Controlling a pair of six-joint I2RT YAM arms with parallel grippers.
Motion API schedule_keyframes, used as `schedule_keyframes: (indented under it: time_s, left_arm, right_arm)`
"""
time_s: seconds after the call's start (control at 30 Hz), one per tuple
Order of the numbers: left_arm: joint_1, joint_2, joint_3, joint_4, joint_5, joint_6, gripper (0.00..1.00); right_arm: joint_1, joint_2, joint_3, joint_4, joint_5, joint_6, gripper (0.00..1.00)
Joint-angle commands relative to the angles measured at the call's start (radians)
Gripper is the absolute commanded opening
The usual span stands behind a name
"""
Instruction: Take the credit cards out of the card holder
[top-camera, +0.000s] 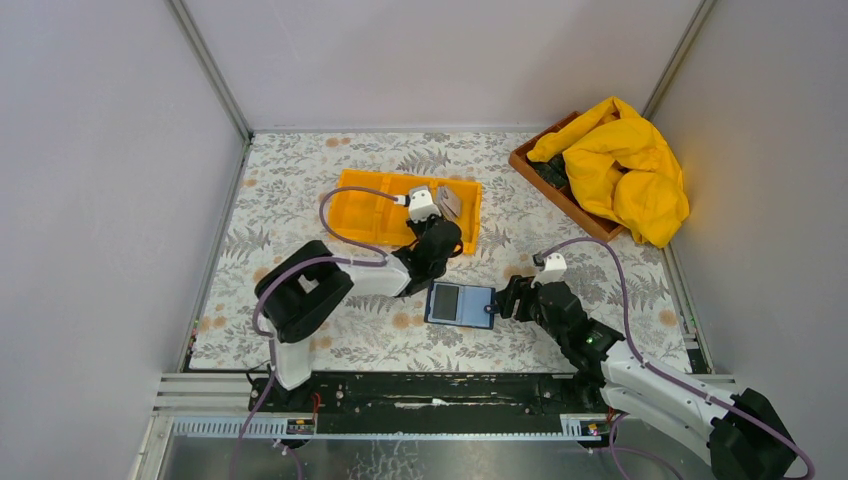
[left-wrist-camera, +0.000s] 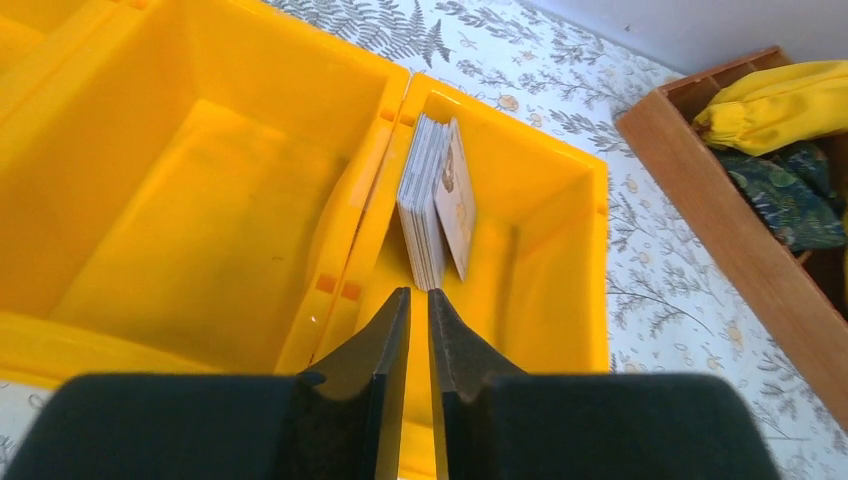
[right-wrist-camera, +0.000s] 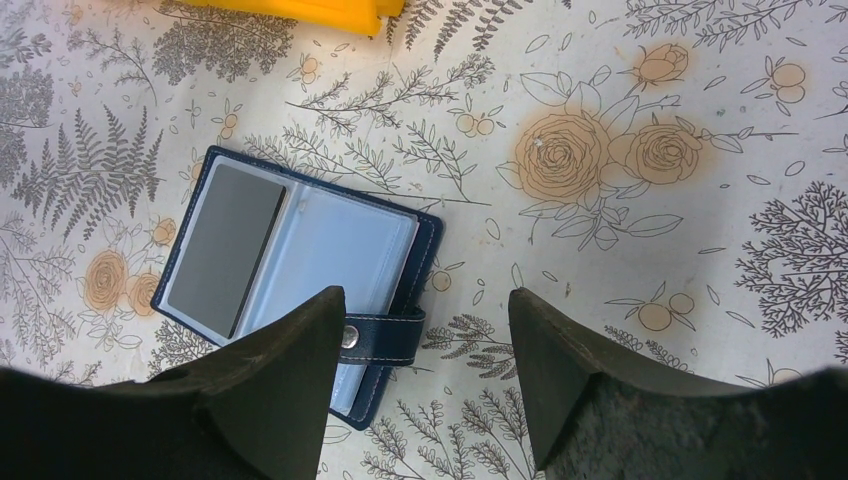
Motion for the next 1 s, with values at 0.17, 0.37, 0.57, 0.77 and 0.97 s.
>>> schedule_keyframes:
  time_s: [0.17, 0.37, 0.57, 0.77, 0.97]
  left_arm:
    - [-0.035, -0.223, -0.039, -0.152, 0.051, -0.053, 0.4]
    - [-0.02, -0.349, -0.026, -0.401, 0.272, 0.037, 0.77]
    - [0.001, -0.463, -0.133, -0.471, 0.402, -0.006, 0.77]
    - [0.091, -0.59, -0.27, -0.425, 0.535, -0.09, 0.71]
    - [0.097, -0.578, -0.275, -0.399, 0.651, -0.047, 0.79]
  right_arm:
    - [-0.006, -0.075, 0.012, 0.022, 0.017, -0.008, 0.68]
    - [-0.006, -0.067, 0.03, 0.074, -0.151, -0.049, 0.42]
    - [0.04, 0.093, 0.136, 0.044, -0.257, -0.087, 0.05]
    - [0.231, 0.187, 0.179, 0.028, -0.156, -0.08, 0.0]
    - [0.248, 0.249, 0.153, 0.048, -0.174, -0.027, 0.0]
